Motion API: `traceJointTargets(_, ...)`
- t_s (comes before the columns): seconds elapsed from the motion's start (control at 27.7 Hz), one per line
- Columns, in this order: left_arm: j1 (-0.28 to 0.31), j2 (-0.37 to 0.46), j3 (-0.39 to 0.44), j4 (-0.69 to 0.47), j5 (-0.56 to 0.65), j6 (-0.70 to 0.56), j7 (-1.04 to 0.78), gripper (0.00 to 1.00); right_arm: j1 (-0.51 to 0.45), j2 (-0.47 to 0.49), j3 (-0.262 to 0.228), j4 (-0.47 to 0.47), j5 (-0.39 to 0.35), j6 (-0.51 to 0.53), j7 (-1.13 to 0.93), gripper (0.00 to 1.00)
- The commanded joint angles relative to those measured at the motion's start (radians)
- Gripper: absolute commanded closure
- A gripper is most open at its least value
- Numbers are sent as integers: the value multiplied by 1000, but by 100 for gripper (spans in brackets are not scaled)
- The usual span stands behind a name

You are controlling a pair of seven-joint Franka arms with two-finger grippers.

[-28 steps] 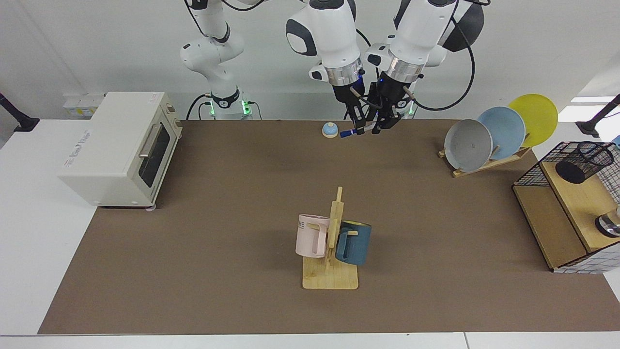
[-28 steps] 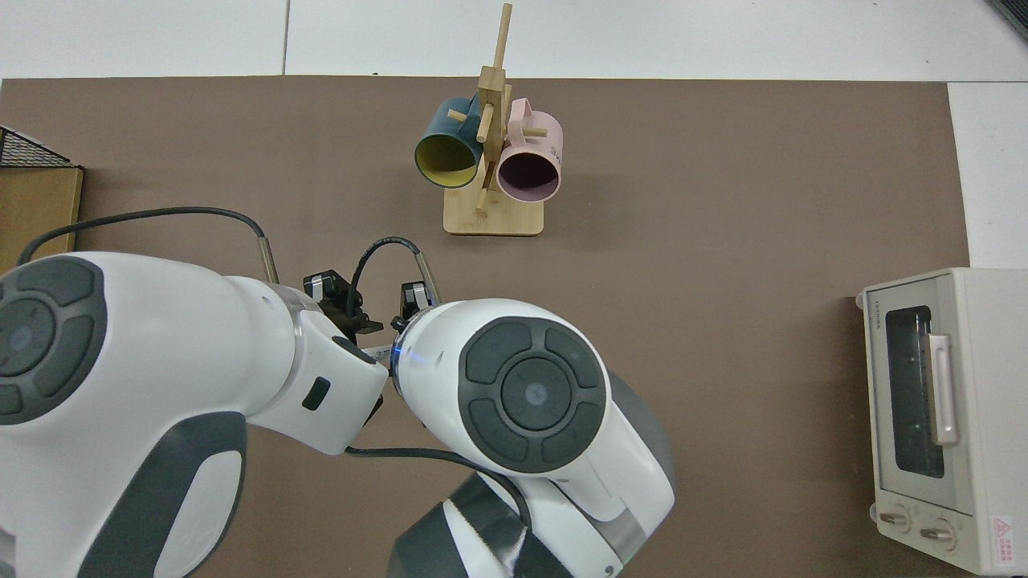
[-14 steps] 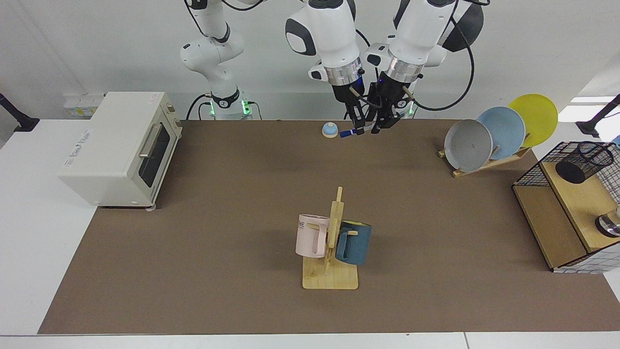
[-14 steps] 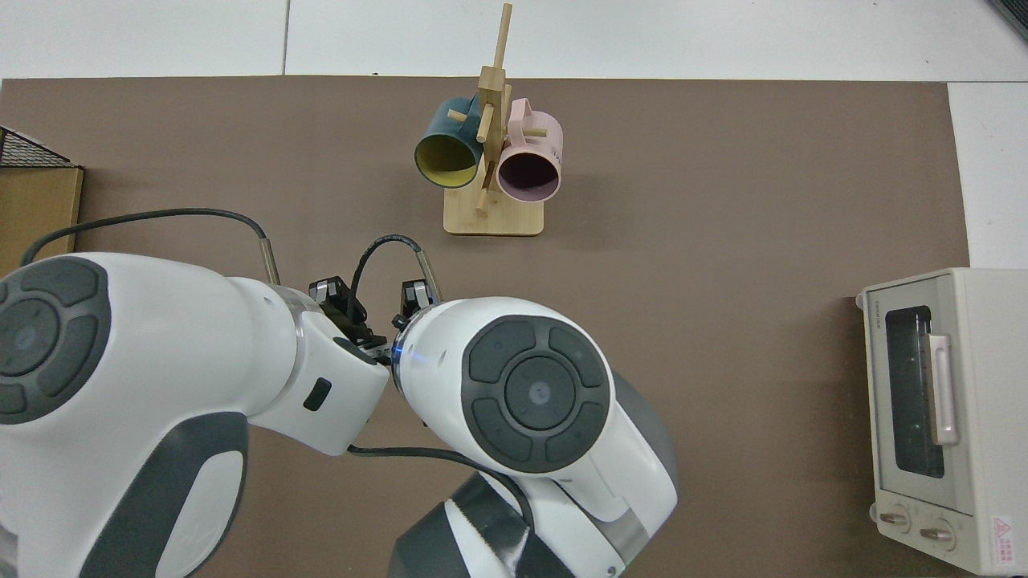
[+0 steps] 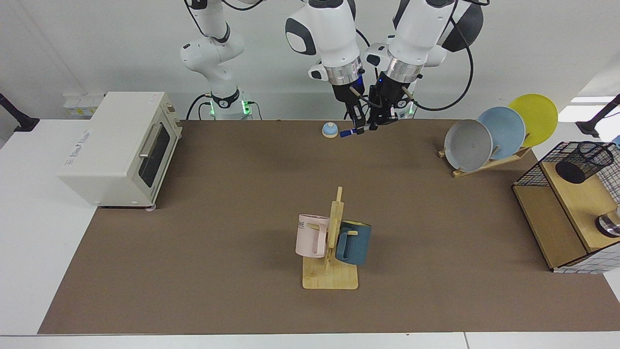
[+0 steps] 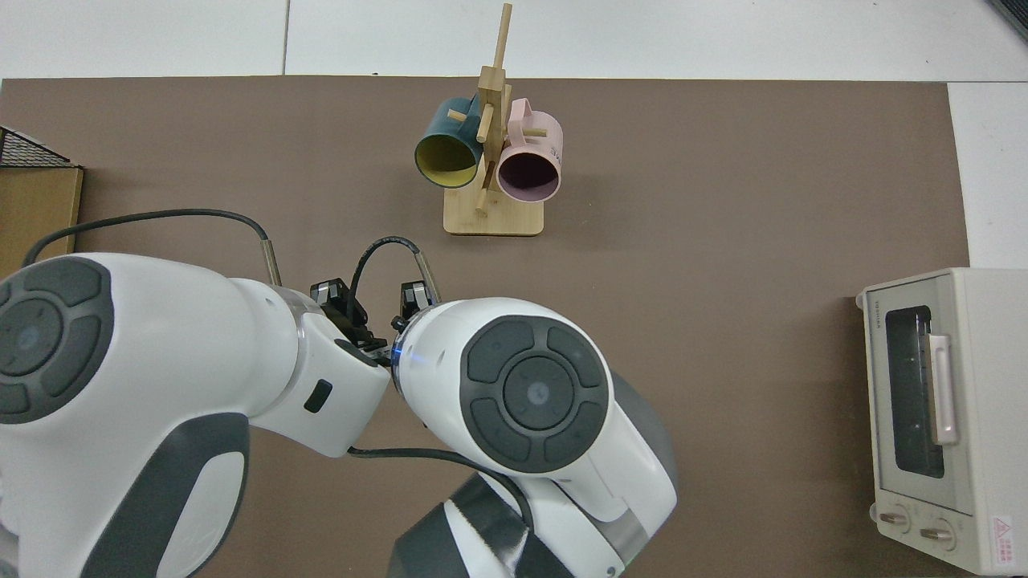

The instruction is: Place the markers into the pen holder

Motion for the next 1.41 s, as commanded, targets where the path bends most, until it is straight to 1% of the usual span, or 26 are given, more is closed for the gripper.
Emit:
traceJointTargets(0.0,-13,-21,10,-18,55,-8,-13,100,-22,-50,-7,-13,13,-73,-100,21)
traceJointTargets(0.04,-13,-21,10,-16,64,-8,-13,100,-28,-56,-8,-16,12,-95,-137,0)
traceJointTargets(0.22,-3,-21,13,-13,75,-8,-18,100,-90,-105,-8,-38,6,-187,-335,0)
traceJointTargets(0.36,5,-30,23,-12,116,-11,-21,100,-153,-147,-8,-59,3,-254,-560,0)
traceJointTargets(0.47,14,-34,46,-1,138,-31,-21,100,-202,-159,-10,-65,-2,-297,-721,0)
traceJointTargets(0.54,17,-34,52,5,148,-57,-24,100,-242,-173,-10,-65,-2,-337,-830,0)
traceJointTargets(0.69,25,-34,52,11,223,-82,-91,100,-344,-219,-10,-64,-2,-408,-1089,0)
traceJointTargets(0.76,27,-36,54,11,236,-103,-121,100,-390,-231,-10,-61,-3,-443,-1217,0)
traceJointTargets(0.83,33,-36,72,19,246,-129,-136,100,-423,-244,-13,-56,-7,-480,-1343,0)
traceJointTargets(1.16,43,-35,148,77,317,-217,-150,100,-510,-267,-14,-50,-89,-503,-1693,0)
traceJointTargets(1.27,48,-34,158,96,375,-221,-151,100,-529,-271,-14,-50,-114,-511,-1794,0)
traceJointTargets(1.37,48,-31,195,128,385,-229,-148,100,-541,-273,-14,-48,-135,-511,-1883,0)
